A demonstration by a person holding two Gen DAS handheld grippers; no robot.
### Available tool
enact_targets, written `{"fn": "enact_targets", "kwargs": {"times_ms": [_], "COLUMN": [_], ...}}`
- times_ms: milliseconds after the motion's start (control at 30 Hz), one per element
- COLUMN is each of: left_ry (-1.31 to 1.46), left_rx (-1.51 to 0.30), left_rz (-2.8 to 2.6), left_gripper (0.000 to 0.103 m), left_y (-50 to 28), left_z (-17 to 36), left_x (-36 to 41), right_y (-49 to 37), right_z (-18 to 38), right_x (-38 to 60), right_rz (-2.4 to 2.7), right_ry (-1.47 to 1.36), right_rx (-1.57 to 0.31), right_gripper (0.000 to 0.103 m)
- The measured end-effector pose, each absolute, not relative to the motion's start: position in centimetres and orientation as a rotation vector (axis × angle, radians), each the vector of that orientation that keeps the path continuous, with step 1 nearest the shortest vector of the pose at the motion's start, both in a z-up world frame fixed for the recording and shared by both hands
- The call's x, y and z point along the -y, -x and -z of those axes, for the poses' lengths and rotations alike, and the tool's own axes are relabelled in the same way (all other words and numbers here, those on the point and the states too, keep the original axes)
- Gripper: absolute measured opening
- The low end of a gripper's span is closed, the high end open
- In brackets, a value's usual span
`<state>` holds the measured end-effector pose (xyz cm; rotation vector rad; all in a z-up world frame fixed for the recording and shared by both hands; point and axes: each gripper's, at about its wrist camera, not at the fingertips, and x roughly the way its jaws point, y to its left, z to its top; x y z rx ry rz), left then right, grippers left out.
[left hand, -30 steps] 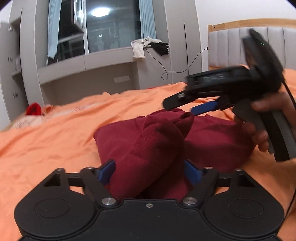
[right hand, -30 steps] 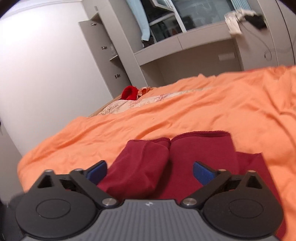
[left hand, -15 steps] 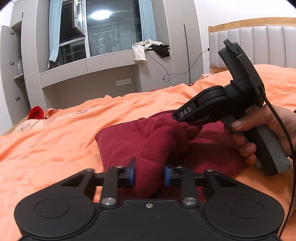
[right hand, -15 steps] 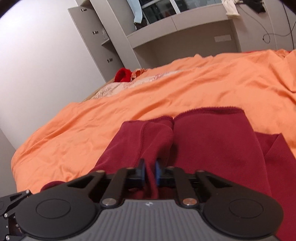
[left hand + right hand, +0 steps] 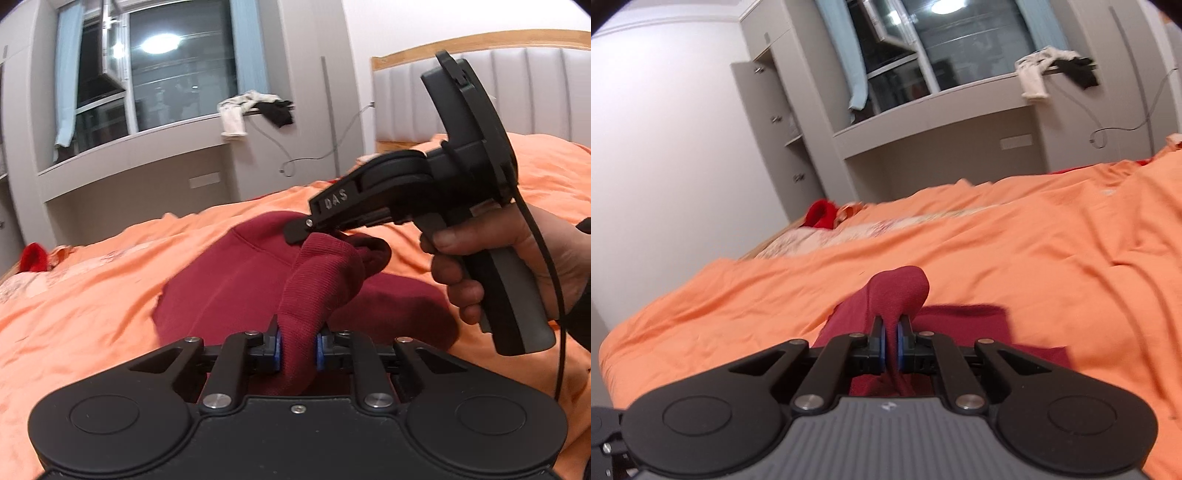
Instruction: Fold small clothes
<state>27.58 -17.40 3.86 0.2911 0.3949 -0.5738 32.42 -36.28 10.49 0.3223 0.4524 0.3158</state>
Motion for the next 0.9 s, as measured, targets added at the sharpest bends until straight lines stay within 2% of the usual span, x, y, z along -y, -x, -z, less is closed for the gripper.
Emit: {"fn": "enact_targets", "kwargs": {"times_ms": [367,633,900], "left_ry": [-0.333,-0.362,-0.375], "left_rx": [-0.414,-0.434,-0.435], "left_rz": [0.672,0.678,0.681], "left_gripper": [0.017,0.017,0.018], "left_y": [-26.9,-27.1,-27.5], "left_z": [-2.3,-0.8,-0.5], "left_x": [22.3,23.5,23.7], "right_y": [-29.6,-29.5,-29.0], "right_z": [-9.5,-6.3,-5.7], "right_x": [42.8,43.9,43.8], "right_rz": [-0.211,-0.177,-0.165], "right_ry": [-0.357,-0.370,-0.362], "right_rx": [-0.447,-0.518,-0.533], "right_gripper": [0.006,0.006,0.006]}}
